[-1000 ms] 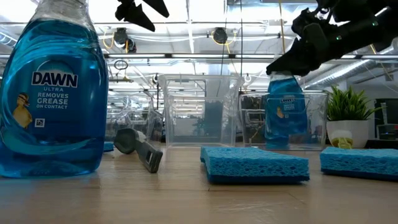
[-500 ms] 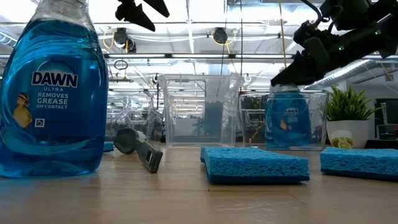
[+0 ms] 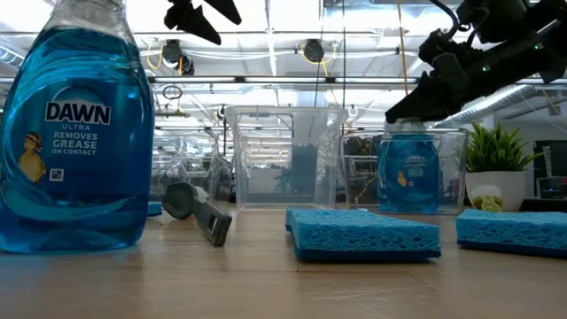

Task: Pick & Place Kitchen Sink Supplies
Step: Put the blue dishwashing liquid bottle into the right transparent bin

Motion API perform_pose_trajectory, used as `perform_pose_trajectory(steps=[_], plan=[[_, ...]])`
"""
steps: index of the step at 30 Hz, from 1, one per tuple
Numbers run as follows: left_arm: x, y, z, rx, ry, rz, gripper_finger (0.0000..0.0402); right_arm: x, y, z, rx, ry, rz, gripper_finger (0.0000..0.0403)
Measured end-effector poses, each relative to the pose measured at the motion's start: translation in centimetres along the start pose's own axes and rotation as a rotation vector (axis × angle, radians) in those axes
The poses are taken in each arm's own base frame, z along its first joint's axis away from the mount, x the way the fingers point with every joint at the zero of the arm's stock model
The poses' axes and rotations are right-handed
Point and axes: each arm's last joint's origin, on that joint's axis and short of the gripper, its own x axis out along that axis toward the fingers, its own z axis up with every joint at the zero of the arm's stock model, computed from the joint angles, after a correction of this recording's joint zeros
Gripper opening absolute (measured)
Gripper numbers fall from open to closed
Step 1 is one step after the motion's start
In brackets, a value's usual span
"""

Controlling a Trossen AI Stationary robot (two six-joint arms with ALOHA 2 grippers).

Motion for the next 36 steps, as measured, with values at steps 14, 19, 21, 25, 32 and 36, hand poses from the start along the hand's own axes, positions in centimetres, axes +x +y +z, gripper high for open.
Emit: perform_pose_trajectory(steps=[14, 19, 21, 25, 32, 36], plan=[[0.0, 0.0, 0.0, -0.001, -0.001, 0.0, 0.0365, -2.3, -0.6, 2.9, 0.0, -0.247, -0.031, 0.02], [0.0, 0.0, 0.0, -0.002, -0.002, -0.001, 0.0365, -3.9, -0.7, 4.4, -0.006, -0.332, -0.019, 0.0193], [0.0, 0.0, 0.0, -0.002, -0.004, -0.001, 0.0365, -4.3, -0.7, 4.6, -0.014, -0.336, -0.009, 0.019], [0.0, 0.0, 0.1, -0.005, -0.011, -0.003, 0.0365, -5.0, -0.3, 5.3, -0.015, -0.344, 0.028, 0.0181], [0.0, -0.1, 0.1, -0.005, -0.011, -0.004, 0.0365, -7.2, 1.4, 7.2, 0.015, -0.183, 0.269, 0.0151], [0.0, -0.2, 0.1, 0.0, -0.01, -0.008, 0.0365, -9.1, 2.2, 8.5, 0.084, -0.07, 0.462, 0.0131]])
